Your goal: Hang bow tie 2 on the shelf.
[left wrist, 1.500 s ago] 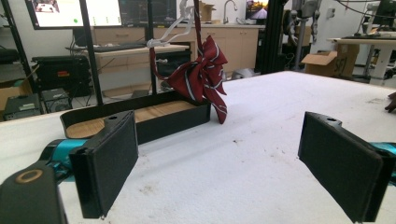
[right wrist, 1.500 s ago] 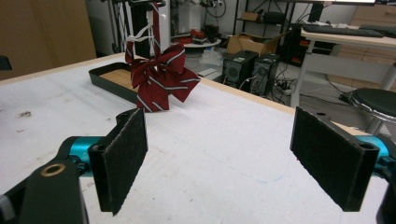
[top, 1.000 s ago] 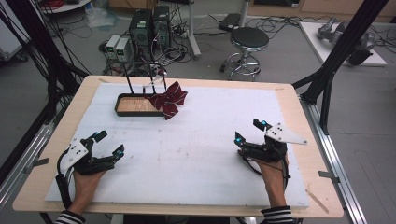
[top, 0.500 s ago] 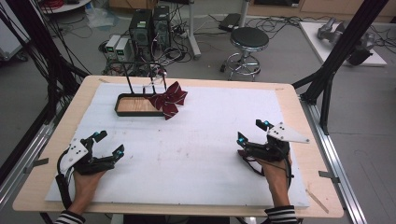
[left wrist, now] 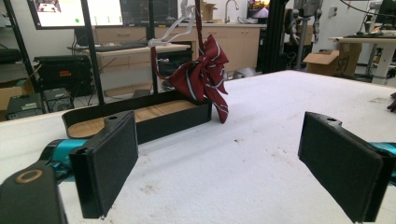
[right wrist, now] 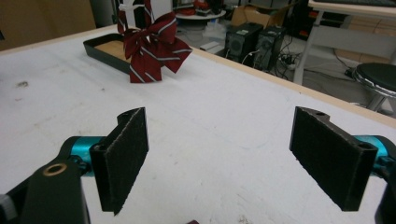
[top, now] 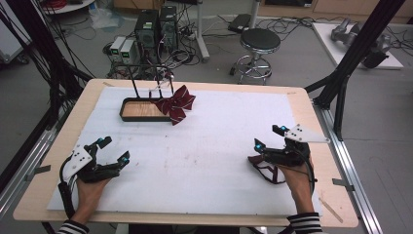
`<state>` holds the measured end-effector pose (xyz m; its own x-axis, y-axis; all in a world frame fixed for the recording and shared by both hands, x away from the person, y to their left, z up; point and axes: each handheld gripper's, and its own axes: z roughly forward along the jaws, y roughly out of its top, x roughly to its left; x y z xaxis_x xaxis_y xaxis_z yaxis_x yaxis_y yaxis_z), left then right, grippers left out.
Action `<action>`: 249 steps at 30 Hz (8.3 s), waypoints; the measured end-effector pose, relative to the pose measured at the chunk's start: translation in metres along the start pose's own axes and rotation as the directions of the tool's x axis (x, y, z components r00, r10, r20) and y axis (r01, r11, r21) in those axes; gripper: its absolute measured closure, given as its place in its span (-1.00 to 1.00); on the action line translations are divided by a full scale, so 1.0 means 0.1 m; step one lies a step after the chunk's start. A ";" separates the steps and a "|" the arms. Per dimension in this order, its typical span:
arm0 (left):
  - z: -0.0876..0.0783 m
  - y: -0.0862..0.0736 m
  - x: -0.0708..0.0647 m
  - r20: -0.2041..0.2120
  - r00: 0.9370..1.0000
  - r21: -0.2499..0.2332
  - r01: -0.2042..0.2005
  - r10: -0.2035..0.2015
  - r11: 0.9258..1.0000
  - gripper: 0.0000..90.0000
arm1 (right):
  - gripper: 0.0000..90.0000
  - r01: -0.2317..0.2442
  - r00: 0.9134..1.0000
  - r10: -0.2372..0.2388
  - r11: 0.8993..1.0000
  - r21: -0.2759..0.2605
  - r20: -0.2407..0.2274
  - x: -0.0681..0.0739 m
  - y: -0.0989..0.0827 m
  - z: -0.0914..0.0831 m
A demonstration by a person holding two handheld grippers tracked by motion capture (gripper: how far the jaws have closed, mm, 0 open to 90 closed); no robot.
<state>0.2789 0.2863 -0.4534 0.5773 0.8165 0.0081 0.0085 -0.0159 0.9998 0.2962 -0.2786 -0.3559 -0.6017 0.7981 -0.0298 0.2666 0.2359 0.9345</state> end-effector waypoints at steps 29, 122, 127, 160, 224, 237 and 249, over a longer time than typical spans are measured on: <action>0.00 0.00 0.00 0.005 1.000 0.006 0.002 -0.002 1.000 -0.72 | -0.57 0.145 0.985 -0.121 0.967 0.210 -0.124 -0.34 0.03 -0.04; 0.00 0.00 0.01 0.005 1.000 0.004 0.011 -0.011 1.000 -0.72 | 0.59 0.339 0.940 -0.253 0.740 0.581 -0.227 -0.38 -0.49 0.44; 0.00 0.00 0.01 0.004 1.000 0.005 0.007 -0.007 1.000 -0.72 | 0.60 0.324 0.946 -0.244 0.764 0.558 -0.216 -0.38 -0.46 0.41; 0.01 0.00 0.01 0.006 1.000 0.005 0.007 -0.008 1.000 -0.72 | 0.60 0.099 0.991 -0.080 0.980 0.173 -0.111 -0.31 -0.13 0.23; 0.01 0.00 0.03 0.010 1.000 -0.001 0.022 -0.022 1.000 -0.72 | 0.60 -0.009 0.986 -0.022 0.983 -0.182 -0.166 0.52 0.98 1.13; 0.01 0.00 0.03 0.013 0.999 -0.002 0.029 -0.029 1.000 -0.72 | 0.60 0.019 0.978 -0.054 0.984 -0.175 -0.200 0.78 1.23 1.50; 0.01 0.00 0.04 0.013 1.000 -0.006 0.026 -0.026 1.000 -0.72 | 0.60 0.030 0.975 -0.068 0.984 -0.177 -0.213 0.94 1.45 1.78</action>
<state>0.2822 0.2887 -0.4535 0.5871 0.8093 -0.0185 0.0191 0.0090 0.9998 0.4125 -0.0708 -0.2867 -0.7648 0.6440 -0.0173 0.1106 0.1577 0.9813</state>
